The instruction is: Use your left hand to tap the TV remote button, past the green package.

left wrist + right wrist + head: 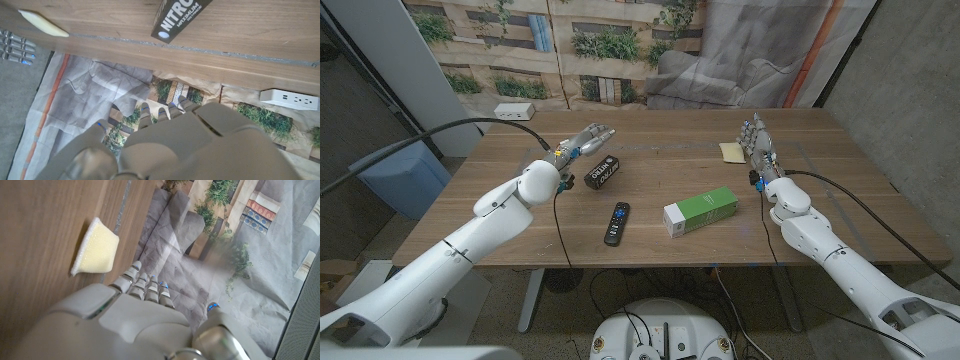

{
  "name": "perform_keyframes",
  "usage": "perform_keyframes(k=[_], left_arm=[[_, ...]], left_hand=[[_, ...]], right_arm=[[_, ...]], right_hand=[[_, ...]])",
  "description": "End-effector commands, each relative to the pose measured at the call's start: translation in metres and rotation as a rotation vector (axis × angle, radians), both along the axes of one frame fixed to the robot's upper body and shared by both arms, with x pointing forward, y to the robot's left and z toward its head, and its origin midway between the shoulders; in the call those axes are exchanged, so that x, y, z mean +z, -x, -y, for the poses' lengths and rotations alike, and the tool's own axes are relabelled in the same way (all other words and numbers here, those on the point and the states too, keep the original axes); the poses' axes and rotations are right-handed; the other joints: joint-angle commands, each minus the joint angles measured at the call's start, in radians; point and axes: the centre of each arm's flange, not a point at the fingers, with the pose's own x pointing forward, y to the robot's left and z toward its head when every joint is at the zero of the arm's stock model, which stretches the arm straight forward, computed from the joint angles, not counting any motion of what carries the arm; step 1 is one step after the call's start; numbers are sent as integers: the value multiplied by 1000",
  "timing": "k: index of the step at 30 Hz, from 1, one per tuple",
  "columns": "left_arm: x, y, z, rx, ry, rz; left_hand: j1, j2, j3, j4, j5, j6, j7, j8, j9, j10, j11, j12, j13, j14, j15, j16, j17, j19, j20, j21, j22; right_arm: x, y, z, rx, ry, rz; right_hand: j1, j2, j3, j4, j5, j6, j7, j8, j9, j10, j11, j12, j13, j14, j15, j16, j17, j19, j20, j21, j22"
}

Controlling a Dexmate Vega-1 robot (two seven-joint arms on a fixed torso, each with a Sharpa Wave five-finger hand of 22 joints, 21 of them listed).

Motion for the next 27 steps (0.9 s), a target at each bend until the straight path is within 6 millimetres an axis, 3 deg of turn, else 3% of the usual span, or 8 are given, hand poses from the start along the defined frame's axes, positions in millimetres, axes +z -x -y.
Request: perform_keyframes(k=[1, 18, 27], left_arm=[[-13, -32, -6, -43, 314, 68], [-44, -69, -6, -149, 559, 70], [-66, -85, -6, -256, 846, 51]], left_hand=[[8, 118, 9, -3, 5, 9, 12, 8, 0, -13, -3, 2, 1, -56, -6, 4, 0, 10, -71, 4, 0], [11, 116, 20, -7, 5, 34, 24, 11, 0, -4, 1, 0, 1, -40, -3, 0, -1, 29, -64, 1, -1], [14, 116, 26, -10, 6, 49, 24, 13, 0, -5, 1, -3, 1, -42, -6, -4, -2, 31, -64, -3, -1]], right_arm=[[6, -4, -7, 11, -6, -2], [1, -7, -8, 32, -42, -10], [-1, -12, -10, 50, -45, -6]], right_hand=[[0, 20, 1, 3, 2, 2, 5, 6, 2, 4, 0, 3, 2, 7, 6, 5, 1, 7, -1, 7, 2], [-4, 17, 2, 5, 3, 4, 7, 7, 2, 8, 2, 4, 2, 9, 9, 7, -3, 16, 6, 10, 2], [-6, 16, 3, 6, 3, 6, 7, 8, 2, 10, 2, 5, 2, 14, 7, 9, -4, 19, 8, 10, 2]])
